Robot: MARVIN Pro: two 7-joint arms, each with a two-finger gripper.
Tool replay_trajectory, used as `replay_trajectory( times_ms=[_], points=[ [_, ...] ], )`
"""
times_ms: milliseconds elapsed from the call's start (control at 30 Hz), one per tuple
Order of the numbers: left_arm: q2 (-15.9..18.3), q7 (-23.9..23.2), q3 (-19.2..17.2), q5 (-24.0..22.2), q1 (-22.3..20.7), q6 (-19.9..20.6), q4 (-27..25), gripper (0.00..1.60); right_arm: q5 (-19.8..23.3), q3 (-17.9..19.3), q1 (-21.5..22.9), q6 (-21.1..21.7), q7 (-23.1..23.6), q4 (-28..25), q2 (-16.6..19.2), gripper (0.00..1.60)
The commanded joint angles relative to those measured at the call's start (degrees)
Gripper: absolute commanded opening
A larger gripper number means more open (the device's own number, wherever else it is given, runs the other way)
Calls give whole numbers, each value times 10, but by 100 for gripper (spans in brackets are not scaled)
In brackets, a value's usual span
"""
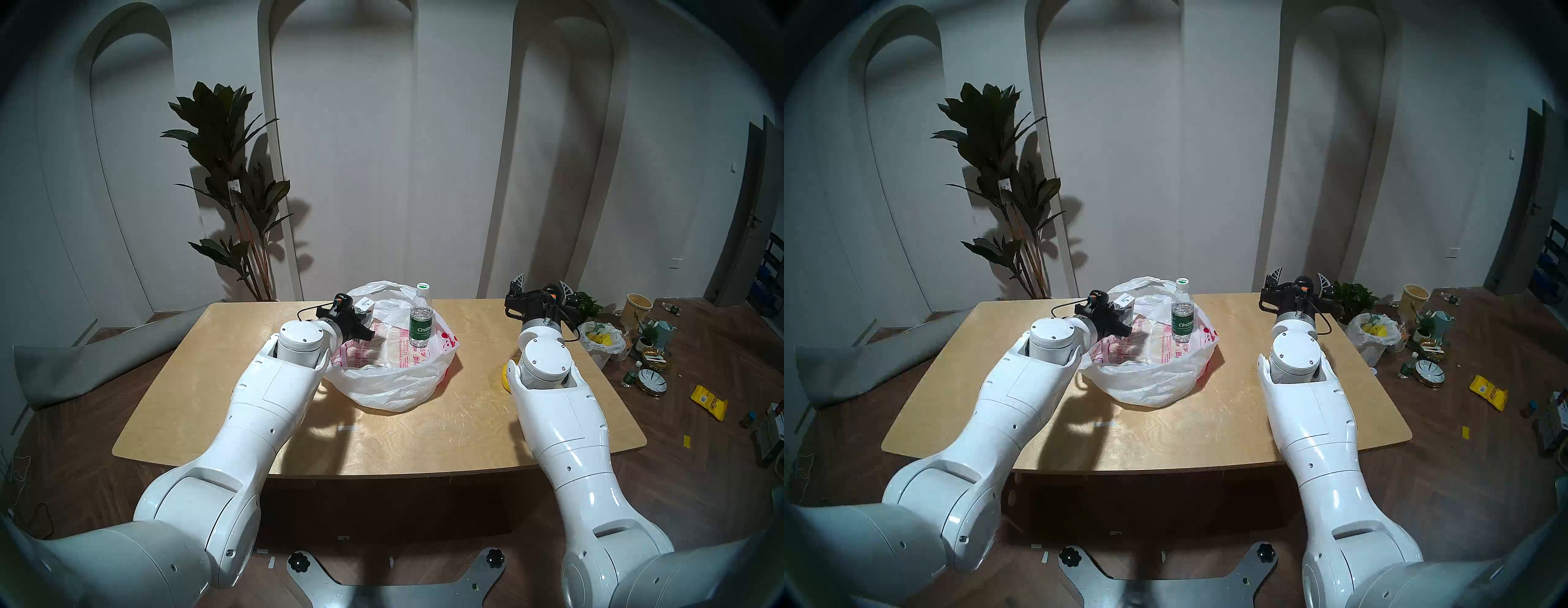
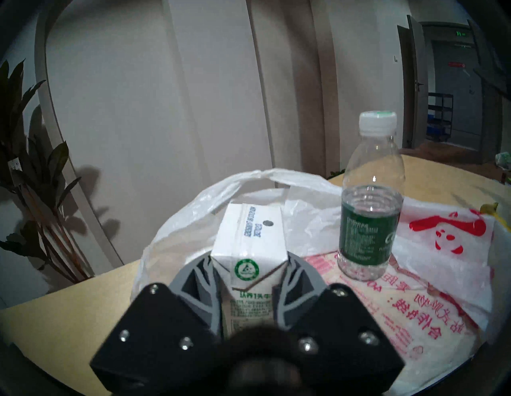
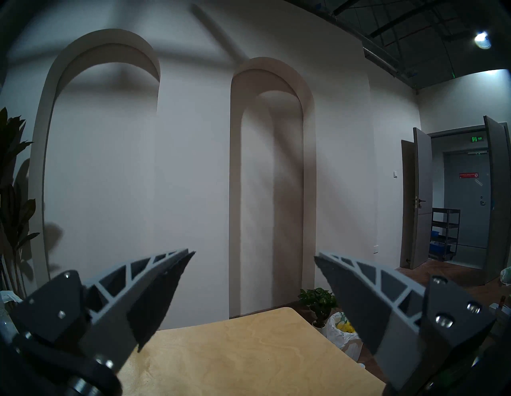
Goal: Bag the groceries: heavy items first, fragile items on top
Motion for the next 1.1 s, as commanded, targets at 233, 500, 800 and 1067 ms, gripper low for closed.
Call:
replay_trajectory(
  times_ms=[233, 500, 800, 1067],
  points=[
    [9, 4, 7, 13, -13, -25, 22, 90, 14, 5, -46, 57, 12, -111, 5, 160],
    [14, 7, 10, 20, -32, -38, 32, 160, 28, 9, -79, 108, 23, -173, 9, 160],
    [19, 14, -5, 17, -63, -61, -6, 160, 40, 11, -105, 152, 34, -226, 13, 160],
    [21, 15, -27, 3, -79, -92, -60, 160, 36, -3, -131, 181, 48, -280, 24, 160]
  ],
)
